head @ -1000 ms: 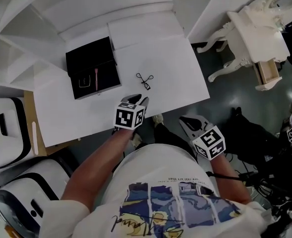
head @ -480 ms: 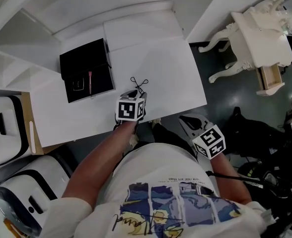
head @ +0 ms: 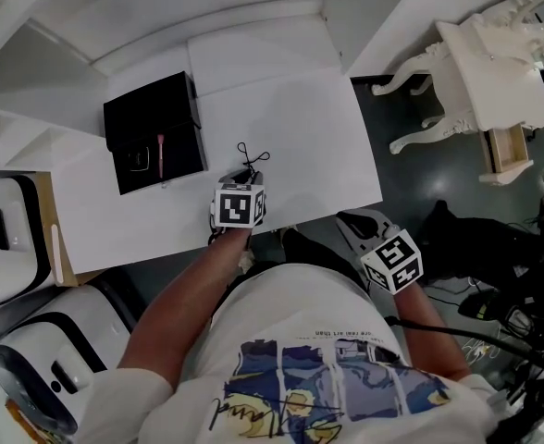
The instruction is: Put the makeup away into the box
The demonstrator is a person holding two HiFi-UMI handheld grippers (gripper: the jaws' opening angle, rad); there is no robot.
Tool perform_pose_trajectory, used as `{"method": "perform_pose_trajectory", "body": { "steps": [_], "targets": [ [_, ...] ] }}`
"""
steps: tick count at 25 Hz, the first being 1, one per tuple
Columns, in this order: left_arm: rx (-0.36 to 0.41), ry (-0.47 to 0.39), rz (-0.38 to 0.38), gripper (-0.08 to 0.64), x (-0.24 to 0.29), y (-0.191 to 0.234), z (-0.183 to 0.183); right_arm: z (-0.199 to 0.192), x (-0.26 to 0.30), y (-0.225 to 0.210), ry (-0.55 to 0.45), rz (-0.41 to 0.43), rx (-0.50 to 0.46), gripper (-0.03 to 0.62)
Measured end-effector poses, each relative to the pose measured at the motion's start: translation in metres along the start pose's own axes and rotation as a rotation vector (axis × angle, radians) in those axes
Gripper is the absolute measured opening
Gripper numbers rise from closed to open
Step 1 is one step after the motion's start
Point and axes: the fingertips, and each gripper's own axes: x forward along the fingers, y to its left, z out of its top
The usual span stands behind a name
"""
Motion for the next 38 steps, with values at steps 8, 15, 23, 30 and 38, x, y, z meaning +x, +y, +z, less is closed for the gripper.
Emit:
{"method": "perform_pose_trajectory", "body": {
  "steps": [8, 15, 23, 30, 38],
  "targets": [
    [0.003, 0.002, 0.023, 0.02, -0.005, 0.009, -0.003, 0.012, 0.014, -0.008, -0.001, 0.046, -0.023, 0.028],
    [0.006, -0.031, -0.001, 0.016, -0.018, 0.006, 0.006, 0.022, 0.028, -0.013, -0.002, 0.088, -0.049, 0.028],
    [-0.03, -0.098, -0.02, 0.015, -0.055, 0.0, 0.023, 0.042, 0.041, -0.018, -0.016, 0.144, -0.094, 0.028],
    [-0.072, -0.157, 0.011, 0.015, -0.091, 0.013, 0.032, 0.056, 0.05, -0.024, -0.03, 0.185, -0.134, 0.028],
    [-0.149, -0.218, 0.127, 0.015, -0.133, 0.06, 0.034, 0.064, 0.055, -0.032, -0.044, 0.216, -0.17, 0.028]
  ]
}}
